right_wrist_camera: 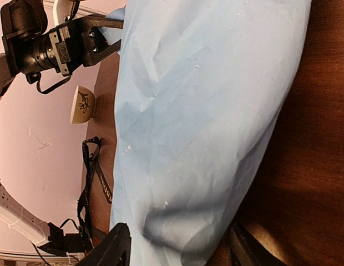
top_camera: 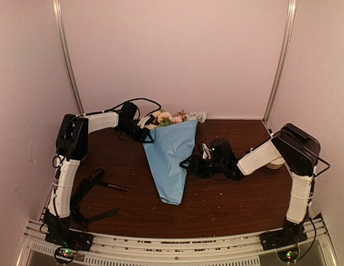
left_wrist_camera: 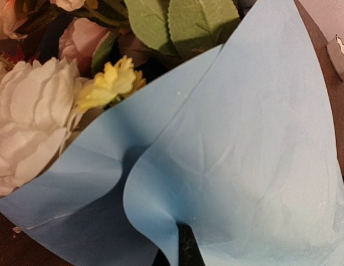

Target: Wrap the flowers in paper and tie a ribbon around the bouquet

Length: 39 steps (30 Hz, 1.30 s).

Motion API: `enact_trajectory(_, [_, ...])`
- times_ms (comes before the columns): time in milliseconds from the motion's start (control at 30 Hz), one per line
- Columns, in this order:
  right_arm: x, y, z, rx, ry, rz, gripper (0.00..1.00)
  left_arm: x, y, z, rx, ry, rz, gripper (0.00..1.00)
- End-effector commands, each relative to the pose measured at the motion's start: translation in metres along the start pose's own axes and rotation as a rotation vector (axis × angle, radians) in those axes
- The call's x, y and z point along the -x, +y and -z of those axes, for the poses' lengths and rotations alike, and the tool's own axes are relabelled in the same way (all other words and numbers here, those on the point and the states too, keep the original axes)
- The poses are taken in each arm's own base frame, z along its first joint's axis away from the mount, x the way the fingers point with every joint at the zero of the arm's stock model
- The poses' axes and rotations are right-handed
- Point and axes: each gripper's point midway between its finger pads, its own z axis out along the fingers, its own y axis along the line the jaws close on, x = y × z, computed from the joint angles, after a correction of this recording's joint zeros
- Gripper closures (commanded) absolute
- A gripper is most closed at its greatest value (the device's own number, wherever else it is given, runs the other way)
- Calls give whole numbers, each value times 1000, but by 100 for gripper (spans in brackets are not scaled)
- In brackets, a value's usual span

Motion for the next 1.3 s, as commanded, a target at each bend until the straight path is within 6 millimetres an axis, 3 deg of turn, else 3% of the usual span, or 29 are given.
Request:
enact_trajectory(0, [-2,14,-14,78,30,-38,41,3,7,3,24,-17,-26,100])
enact_trajectory(200, [-7,8,-25,78,61,-60,45,5,13,2,47,-21,-27,100])
enact_trajectory(533, [-10,14,-26,132,70,-92,97,8,14,4,57,-21,-24,100])
enact_trajectory(600, [-9,16,-24,137,64,-91,100,13,15,9,71,-25,-31,100])
enact_trajectory(667, [-9,17,-24,139,65,-92,100,19,18,15,87,-35,-31,92])
enact_trajectory(800, [-8,16,-20,126,48,-95,100,37,19,44,145,-62,-31,58])
enact_trajectory(967, [-7,14,-18,87,38,-79,100,56,-1,113,259,-132,-41,37])
enact_trajectory(1033, [-7,13,-18,71,41,-72,100,47,-9,135,297,-134,7,34])
enact_trajectory(1100, [-8,13,-18,58,45,-65,100,20,-18,161,352,-137,70,32])
enact_trajectory(1167, [-11,14,-18,48,56,-50,100,-15,-15,182,451,-124,125,29])
enact_trajectory(1267, [-14,17,-16,32,68,-6,100,-84,6,210,646,-9,237,27])
